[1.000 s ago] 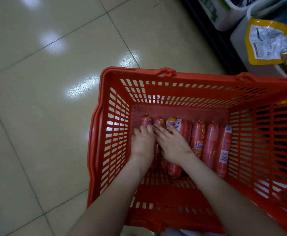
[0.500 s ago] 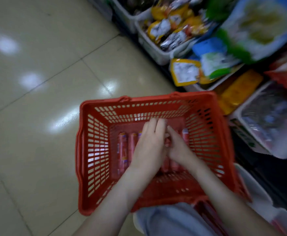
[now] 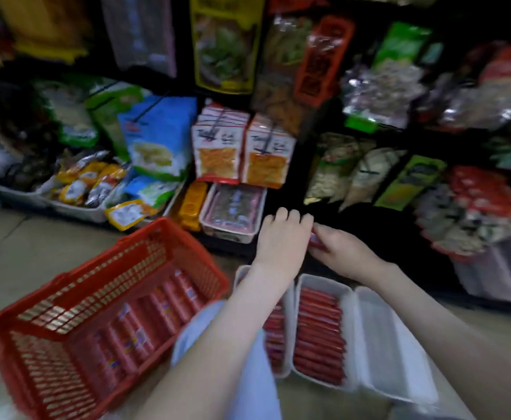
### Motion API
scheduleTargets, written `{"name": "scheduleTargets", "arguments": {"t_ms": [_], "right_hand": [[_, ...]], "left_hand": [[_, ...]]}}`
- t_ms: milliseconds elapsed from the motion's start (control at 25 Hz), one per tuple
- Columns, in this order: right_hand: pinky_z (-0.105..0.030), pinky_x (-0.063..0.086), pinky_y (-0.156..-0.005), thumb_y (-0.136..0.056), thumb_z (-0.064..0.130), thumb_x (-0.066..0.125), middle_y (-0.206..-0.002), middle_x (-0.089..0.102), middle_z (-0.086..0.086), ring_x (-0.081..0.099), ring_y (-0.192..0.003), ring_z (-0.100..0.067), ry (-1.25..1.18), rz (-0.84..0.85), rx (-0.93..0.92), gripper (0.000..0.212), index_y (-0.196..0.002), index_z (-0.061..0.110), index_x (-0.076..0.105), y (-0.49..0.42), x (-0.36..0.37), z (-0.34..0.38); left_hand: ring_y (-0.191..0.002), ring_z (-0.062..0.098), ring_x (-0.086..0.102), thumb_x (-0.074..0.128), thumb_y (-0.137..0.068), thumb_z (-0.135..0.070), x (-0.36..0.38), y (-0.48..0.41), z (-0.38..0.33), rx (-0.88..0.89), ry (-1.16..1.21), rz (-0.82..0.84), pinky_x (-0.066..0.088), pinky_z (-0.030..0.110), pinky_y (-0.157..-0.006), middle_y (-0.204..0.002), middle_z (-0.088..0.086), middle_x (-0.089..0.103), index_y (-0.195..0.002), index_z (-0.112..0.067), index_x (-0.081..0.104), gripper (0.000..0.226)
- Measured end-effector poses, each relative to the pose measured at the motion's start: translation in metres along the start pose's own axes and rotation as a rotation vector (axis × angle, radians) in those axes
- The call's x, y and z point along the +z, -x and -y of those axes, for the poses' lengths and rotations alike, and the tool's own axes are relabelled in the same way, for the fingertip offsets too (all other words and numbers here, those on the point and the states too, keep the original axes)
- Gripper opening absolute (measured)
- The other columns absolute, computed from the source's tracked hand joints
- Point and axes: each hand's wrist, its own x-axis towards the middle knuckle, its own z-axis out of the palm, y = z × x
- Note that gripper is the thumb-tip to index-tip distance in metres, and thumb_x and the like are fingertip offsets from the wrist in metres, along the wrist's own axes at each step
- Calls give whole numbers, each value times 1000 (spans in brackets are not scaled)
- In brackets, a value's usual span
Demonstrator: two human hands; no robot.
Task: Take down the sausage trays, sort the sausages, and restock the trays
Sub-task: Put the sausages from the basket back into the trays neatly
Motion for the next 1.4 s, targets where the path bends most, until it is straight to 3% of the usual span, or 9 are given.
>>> {"name": "scheduleTargets", "arguments": {"t_ms": [200,440,680,840,960,1040,1160,1280,1400], "right_hand": [[-35,48,-80,-92,20,56,-116,60,-7,57,-109,-25,133,-60,133,36,-127,12,52,89,6,-70],[-34,43,-83,-96,28,47,-118,58,-9,57,-106,-26,12,261,460,30,-121,12,47,156,102,-146],[-36,37,-99,-92,21,48,-135,42,-4,43,-124,-23,43,437,454,43,-134,15,37,165,227,-199],[-36,46,-89,-83,21,64,-121,52,-3,53,-110,-23,38,451,486,48,-126,15,44,155,301,-220],[-45,50,-91,-66,29,77,-117,65,-8,64,-106,-26,-9,574,427,76,-134,15,46,156,351,-234],[-49,39,-104,-78,33,58,-134,56,-10,54,-123,-26,20,534,379,79,-148,16,25,158,370,-240],[-52,28,-112,-79,46,55,-146,43,-9,43,-133,-25,78,457,338,84,-149,20,18,146,378,-255],[-51,18,-112,-83,56,38,-151,34,-6,34,-139,-26,108,362,420,79,-151,22,13,122,370,-276],[-49,-6,-117,-94,50,37,-159,-7,-3,-3,-147,-25,162,464,510,77,-147,26,-13,104,355,-289]], "left_hand": [[-119,28,42,39,-94,-2,49,-7,-96,-15,39,319,46,36,-80,-123,10,49,-127,-7,45,34],[-121,32,41,39,-89,4,157,34,-119,22,175,687,43,40,-90,-126,14,48,-124,-7,45,38],[-124,29,38,39,-85,11,276,86,-118,-145,223,951,37,35,-103,-133,12,42,-133,-7,41,51],[-129,30,32,45,-87,2,351,110,-113,-168,141,980,35,38,-106,-142,12,32,-143,-8,27,60],[-143,29,17,34,-95,-9,390,131,-117,-83,4,1039,9,44,-115,-157,11,15,-152,-10,9,62],[-143,27,23,35,-90,-13,407,143,-119,-44,-32,941,-10,47,-114,-156,11,21,-148,-10,15,62],[-138,25,35,61,-81,-27,428,139,-125,-12,-10,980,-6,45,-118,-149,10,34,-143,-8,29,72],[-146,24,6,45,-91,-37,441,103,-119,-127,-51,880,-19,41,-113,-157,9,1,-148,-11,1,77],[-144,23,-18,36,-99,-30,448,80,-115,-84,-64,963,-24,42,-110,-154,6,-25,-148,-18,-15,72]]}}
